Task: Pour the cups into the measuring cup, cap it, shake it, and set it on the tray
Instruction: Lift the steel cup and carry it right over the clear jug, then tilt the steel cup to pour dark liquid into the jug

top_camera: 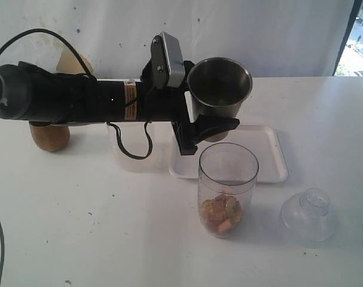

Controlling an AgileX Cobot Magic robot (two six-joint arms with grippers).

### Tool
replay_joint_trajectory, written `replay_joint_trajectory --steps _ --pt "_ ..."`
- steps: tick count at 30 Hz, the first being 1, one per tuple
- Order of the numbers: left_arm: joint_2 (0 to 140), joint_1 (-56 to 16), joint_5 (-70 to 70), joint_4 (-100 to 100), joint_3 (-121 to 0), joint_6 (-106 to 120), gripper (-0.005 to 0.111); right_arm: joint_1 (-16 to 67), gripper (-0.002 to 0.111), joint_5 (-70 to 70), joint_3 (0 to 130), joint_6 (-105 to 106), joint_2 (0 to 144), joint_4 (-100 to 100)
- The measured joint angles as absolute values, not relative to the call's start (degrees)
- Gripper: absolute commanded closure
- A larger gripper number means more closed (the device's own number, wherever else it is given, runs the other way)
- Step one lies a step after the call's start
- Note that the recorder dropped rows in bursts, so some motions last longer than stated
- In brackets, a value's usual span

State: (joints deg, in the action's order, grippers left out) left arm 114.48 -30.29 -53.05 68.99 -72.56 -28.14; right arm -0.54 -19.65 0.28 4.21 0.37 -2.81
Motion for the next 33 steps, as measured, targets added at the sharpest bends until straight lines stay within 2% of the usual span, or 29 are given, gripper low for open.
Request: replay_joint_trajectory --steps 33 --pt "114.48 -30.29 -50.30 69.98 -72.56 -12.79 0.107 -0.54 0.108 -19.65 0.28 4.21 0.37 -2.81"
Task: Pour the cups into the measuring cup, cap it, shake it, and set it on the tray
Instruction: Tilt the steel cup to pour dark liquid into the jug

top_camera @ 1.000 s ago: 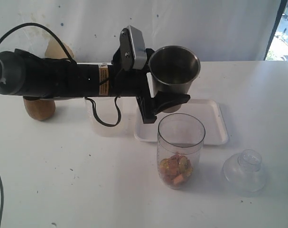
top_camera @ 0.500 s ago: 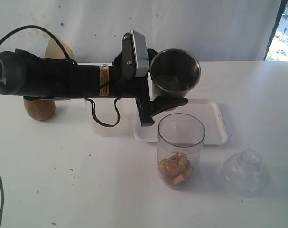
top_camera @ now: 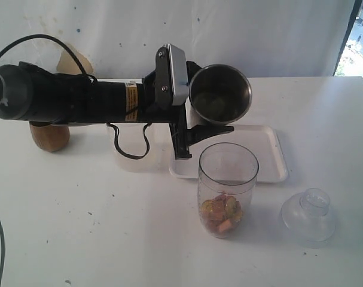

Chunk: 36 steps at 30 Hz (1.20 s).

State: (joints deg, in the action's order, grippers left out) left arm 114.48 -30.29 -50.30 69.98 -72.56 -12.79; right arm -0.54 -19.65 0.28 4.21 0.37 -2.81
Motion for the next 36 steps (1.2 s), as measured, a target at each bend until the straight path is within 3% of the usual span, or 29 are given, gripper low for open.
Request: replay_joint_trajectory --steps 36 --pt "114.48 -30.66 -48.14 69.87 -72.56 2.59 0.107 -0.54 0.108 -19.65 0.28 4.21 0.37 -2.81"
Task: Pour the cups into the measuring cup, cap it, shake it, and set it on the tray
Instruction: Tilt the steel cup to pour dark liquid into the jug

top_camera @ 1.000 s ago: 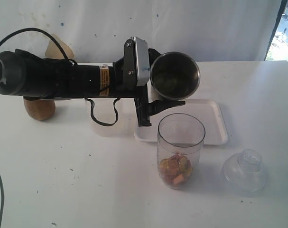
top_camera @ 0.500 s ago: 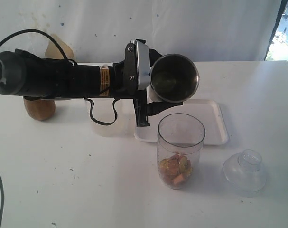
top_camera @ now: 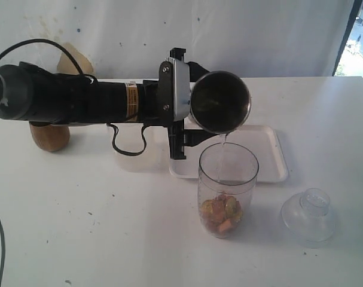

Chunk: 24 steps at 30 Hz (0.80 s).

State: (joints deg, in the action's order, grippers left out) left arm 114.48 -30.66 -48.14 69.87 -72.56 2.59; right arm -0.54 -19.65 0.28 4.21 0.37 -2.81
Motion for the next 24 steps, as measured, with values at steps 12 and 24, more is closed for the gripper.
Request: replay_joint_trajectory --steps 12,24 --pt "114.48 -33.16 -45.92 67.12 -72.56 9.17 0.107 -0.54 0.108 -19.65 0.28 4.21 0.37 -2.81" --pt "114.48 -33.16 -42.76 66.98 -72.71 15.16 0.107 -0.54 0.108 -19.65 0.28 4.21 0.37 -2.81"
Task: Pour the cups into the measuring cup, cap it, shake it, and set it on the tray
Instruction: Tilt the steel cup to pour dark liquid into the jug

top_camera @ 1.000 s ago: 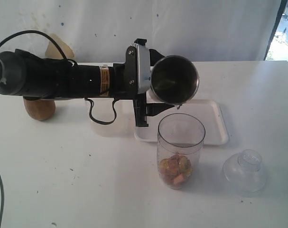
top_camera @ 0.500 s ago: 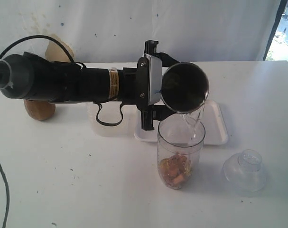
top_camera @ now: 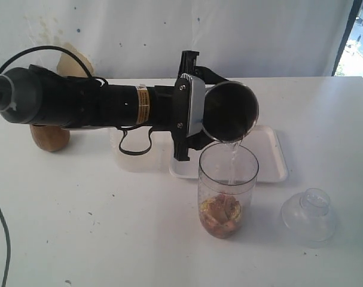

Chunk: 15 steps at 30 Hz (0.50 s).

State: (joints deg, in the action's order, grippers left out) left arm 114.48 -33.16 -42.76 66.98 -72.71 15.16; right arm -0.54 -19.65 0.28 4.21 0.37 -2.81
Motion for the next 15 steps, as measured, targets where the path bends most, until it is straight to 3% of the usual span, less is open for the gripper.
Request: replay_joint_trajectory --steps 15 --pt "113.90 -33.16 -40.89 66.85 -72.84 21.12 0.107 -0.54 0.108 -19.65 0.28 4.21 0.37 -2.81"
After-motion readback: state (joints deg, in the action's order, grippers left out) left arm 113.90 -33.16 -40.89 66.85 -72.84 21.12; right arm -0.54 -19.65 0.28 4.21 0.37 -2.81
